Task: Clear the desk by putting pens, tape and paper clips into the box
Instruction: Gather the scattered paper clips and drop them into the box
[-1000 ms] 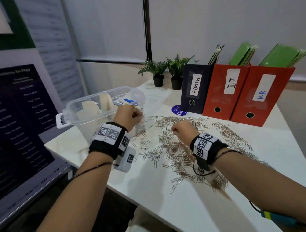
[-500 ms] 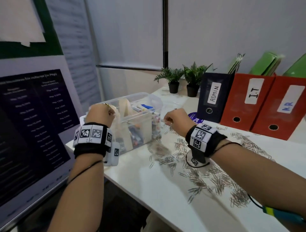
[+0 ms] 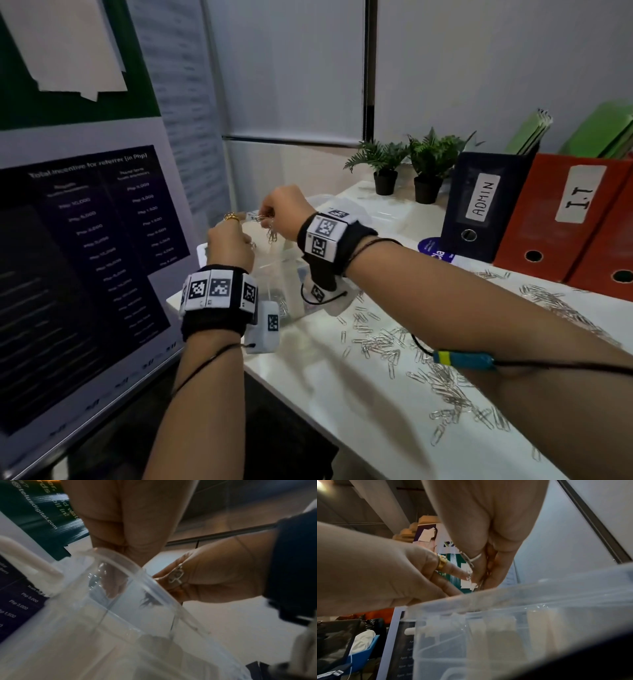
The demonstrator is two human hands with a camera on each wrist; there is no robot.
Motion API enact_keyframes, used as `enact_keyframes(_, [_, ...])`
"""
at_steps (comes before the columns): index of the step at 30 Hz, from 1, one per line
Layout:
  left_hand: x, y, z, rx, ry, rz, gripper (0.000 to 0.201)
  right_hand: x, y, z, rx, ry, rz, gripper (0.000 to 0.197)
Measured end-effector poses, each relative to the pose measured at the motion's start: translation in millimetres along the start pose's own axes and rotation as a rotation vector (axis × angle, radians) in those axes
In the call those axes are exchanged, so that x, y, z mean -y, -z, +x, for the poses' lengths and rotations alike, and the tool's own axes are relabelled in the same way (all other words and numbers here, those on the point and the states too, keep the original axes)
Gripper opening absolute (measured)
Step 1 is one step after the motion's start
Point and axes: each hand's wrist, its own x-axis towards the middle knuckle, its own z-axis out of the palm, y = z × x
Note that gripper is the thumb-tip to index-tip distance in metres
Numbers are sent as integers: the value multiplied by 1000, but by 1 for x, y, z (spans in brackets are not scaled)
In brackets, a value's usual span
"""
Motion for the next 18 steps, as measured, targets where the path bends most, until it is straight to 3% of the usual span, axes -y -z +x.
enact_keyframes(7, [8, 11, 4, 19, -18, 31, 48, 2, -23, 10, 211, -83, 104, 34])
enact_keyframes(9, [8, 12, 5, 35, -29, 15, 53, 0, -21, 8, 202, -69, 114, 40])
enact_keyframes(12, [6, 11, 2, 49, -62, 22, 54, -2, -19, 6, 143, -57, 90, 28])
enact_keyframes(15, [3, 9, 0, 58, -75, 35, 52, -3, -18, 2, 176, -36, 76, 21])
enact_keyframes(18, [-2, 5, -1, 44, -88, 49, 47, -10, -11, -9, 152, 0, 65, 28])
